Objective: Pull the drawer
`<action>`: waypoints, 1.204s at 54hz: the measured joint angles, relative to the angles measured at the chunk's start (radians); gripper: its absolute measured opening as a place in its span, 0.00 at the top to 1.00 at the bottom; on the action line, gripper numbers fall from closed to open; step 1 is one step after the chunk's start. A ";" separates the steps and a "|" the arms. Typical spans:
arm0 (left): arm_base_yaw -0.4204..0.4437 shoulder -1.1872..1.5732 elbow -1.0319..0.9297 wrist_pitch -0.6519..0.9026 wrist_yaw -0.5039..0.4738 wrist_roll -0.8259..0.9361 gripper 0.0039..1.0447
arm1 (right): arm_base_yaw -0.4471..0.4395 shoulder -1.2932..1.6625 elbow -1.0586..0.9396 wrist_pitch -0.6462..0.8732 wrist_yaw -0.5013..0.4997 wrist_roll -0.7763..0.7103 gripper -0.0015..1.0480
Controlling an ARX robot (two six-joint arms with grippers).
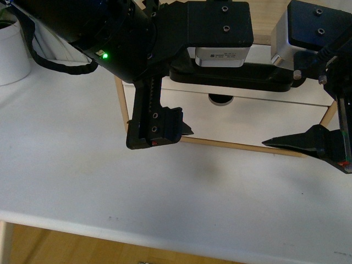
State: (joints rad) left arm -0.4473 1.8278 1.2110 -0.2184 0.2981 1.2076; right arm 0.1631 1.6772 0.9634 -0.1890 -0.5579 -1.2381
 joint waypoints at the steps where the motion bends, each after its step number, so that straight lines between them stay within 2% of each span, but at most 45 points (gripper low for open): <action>1: 0.000 0.000 0.000 0.000 -0.003 0.002 0.05 | 0.000 0.000 0.000 0.000 0.000 0.000 0.09; 26: -0.003 0.000 -0.002 -0.038 -0.018 0.047 0.05 | 0.004 0.000 -0.001 -0.019 0.006 -0.023 0.09; 48: -0.023 -0.051 -0.004 -0.216 -0.012 0.047 0.05 | 0.015 -0.076 0.000 -0.283 -0.031 -0.130 0.08; 65: -0.058 -0.118 -0.022 -0.396 -0.047 0.052 0.05 | 0.022 -0.147 -0.027 -0.441 -0.041 -0.204 0.08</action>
State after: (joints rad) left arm -0.5049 1.7100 1.1889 -0.6140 0.2512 1.2598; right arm 0.1852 1.5299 0.9363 -0.6300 -0.5987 -1.4422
